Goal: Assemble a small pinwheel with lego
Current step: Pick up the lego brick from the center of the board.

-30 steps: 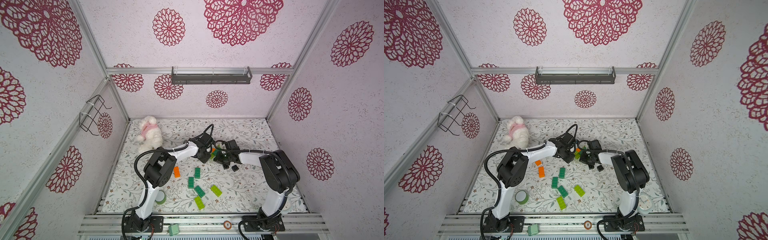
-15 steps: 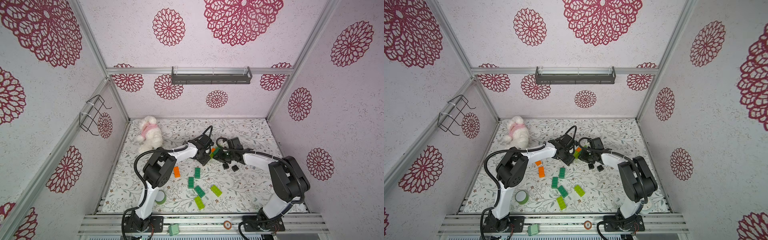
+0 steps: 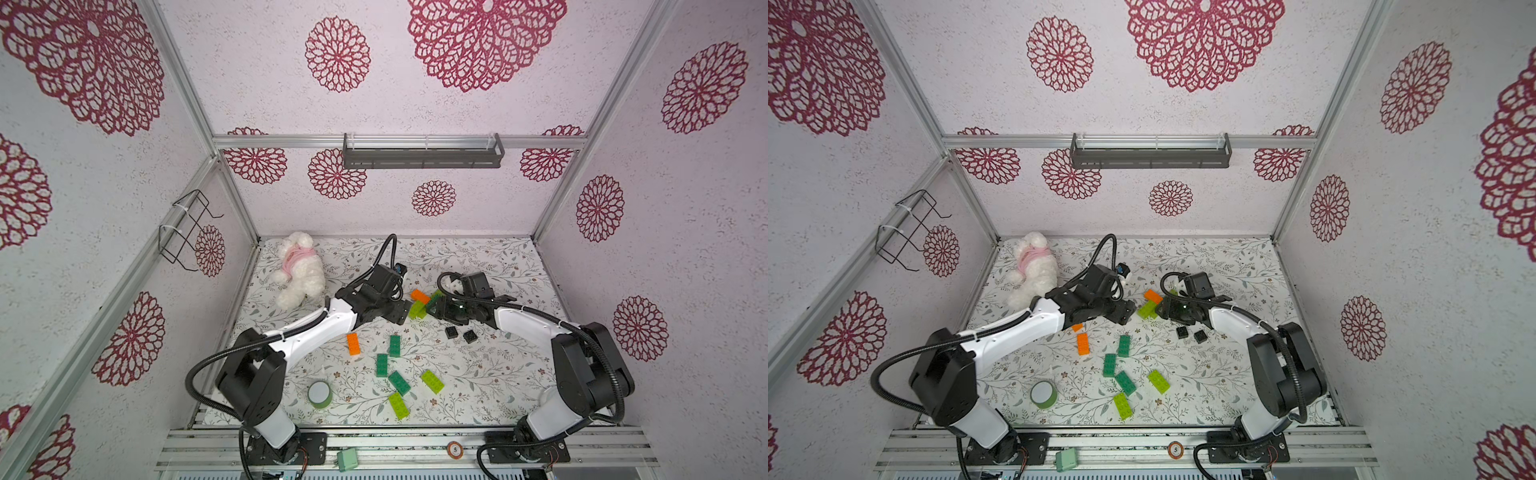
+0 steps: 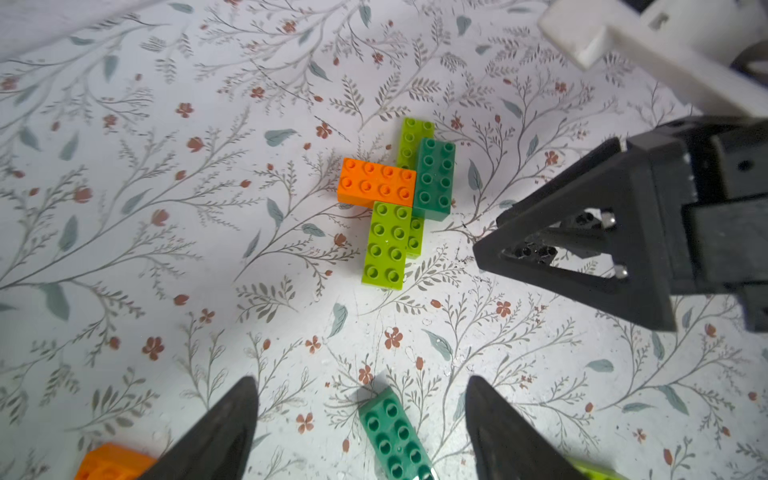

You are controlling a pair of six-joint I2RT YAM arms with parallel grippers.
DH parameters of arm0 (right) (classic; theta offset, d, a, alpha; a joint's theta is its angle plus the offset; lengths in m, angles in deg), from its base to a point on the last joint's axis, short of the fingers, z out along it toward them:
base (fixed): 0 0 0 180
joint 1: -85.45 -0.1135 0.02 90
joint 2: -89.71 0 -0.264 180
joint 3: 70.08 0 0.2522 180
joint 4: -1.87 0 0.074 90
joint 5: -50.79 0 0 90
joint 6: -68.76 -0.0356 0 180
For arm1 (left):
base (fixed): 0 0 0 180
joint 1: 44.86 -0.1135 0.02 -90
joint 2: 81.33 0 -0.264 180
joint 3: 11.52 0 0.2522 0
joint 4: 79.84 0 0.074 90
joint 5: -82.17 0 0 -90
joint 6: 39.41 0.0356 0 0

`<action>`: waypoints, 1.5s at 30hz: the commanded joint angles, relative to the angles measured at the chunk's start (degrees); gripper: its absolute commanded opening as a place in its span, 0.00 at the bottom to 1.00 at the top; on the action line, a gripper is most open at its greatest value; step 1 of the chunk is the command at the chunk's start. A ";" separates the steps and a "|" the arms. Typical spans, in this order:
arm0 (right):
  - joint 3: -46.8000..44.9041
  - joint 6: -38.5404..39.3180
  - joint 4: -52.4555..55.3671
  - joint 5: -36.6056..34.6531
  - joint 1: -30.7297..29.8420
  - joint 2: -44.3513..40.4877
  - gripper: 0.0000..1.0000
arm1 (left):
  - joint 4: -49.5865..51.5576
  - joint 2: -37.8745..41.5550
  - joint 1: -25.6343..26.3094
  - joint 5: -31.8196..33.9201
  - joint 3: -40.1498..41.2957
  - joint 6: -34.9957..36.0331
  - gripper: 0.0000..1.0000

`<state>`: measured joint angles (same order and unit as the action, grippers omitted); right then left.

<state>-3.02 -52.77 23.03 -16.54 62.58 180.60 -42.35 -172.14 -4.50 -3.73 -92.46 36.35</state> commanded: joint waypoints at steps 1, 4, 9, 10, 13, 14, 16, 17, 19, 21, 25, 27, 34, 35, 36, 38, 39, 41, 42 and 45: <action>-1.08 3.48 1.86 -2.47 -2.13 -2.81 0.62 | -2.66 6.73 -0.38 5.34 7.06 -6.02 0.85; -1.01 4.03 2.68 -3.92 -6.83 -2.44 0.63 | -2.01 11.76 -2.38 5.49 11.82 -9.63 0.91; -0.50 1.71 1.93 -7.78 -15.74 -0.80 0.66 | -1.31 17.48 -6.53 2.66 16.53 -15.12 0.97; -0.26 0.99 1.85 -8.92 -17.16 -0.22 0.66 | -1.76 18.73 -7.62 2.20 17.54 -16.22 0.97; 1.17 -0.73 2.54 -13.05 -21.40 1.28 0.69 | -2.89 21.94 -11.26 -0.60 20.06 -19.57 0.97; 1.81 -1.40 3.00 -14.43 -22.82 2.08 0.70 | -3.19 22.81 -12.58 -1.63 20.75 -20.58 0.97; 3.37 -2.23 4.18 -16.72 -25.18 3.87 0.70 | -4.25 24.43 -14.47 -4.23 21.96 -21.33 0.97; 3.89 -2.88 4.67 -17.93 -26.22 4.68 0.70 | -4.13 24.83 -15.04 -5.01 22.09 -21.50 0.97; 4.58 -4.09 5.06 -20.12 -27.58 6.27 0.70 | -3.13 25.21 -15.40 -5.49 21.74 -21.23 0.97; 5.31 -5.04 5.36 -21.91 -28.71 7.61 0.69 | -3.23 25.43 -15.49 -5.84 21.98 -21.06 0.97; 7.06 -6.60 7.08 -26.14 -30.58 10.11 0.60 | -3.48 25.93 -15.55 -6.19 22.52 -20.74 0.97; 7.02 -7.42 7.62 -28.44 -31.33 10.22 0.57 | -3.63 26.15 -15.53 -6.19 22.79 -20.53 0.97; 7.52 -6.61 9.04 -31.72 -32.03 11.06 0.52 | -4.20 26.33 -15.60 -6.38 23.41 -20.22 0.97; 7.45 -6.34 8.81 -31.77 -32.00 10.87 0.51 | -4.25 26.44 -15.64 -6.47 23.41 -20.15 0.97; 7.15 -5.94 8.26 -31.61 -32.02 10.63 0.50 | -4.36 26.45 -15.63 -6.55 23.41 -20.13 0.97; 6.95 -4.26 6.93 -30.94 -31.98 10.42 0.49 | -4.61 26.33 -15.66 -6.65 23.50 -20.27 0.97; 7.07 -3.27 6.71 -30.50 -32.07 10.61 0.49 | -4.64 26.43 -15.66 -6.62 23.50 -20.39 0.97; 7.69 -1.29 6.28 -29.40 -32.03 11.38 0.48 | -5.21 26.58 -15.66 -6.56 23.58 -20.97 0.97; 7.70 -0.61 5.78 -28.84 -32.09 11.58 0.47 | -5.38 26.64 -15.66 -6.63 23.67 -21.14 0.97; 7.61 0.93 4.76 -28.05 -32.02 12.18 0.40 | -5.34 27.28 -15.72 -6.22 23.91 -21.60 0.97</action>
<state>3.15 -54.76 28.73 -44.93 30.69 192.29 -45.72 -146.41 -19.89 -10.14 -69.35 16.05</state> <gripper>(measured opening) 0.410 0.972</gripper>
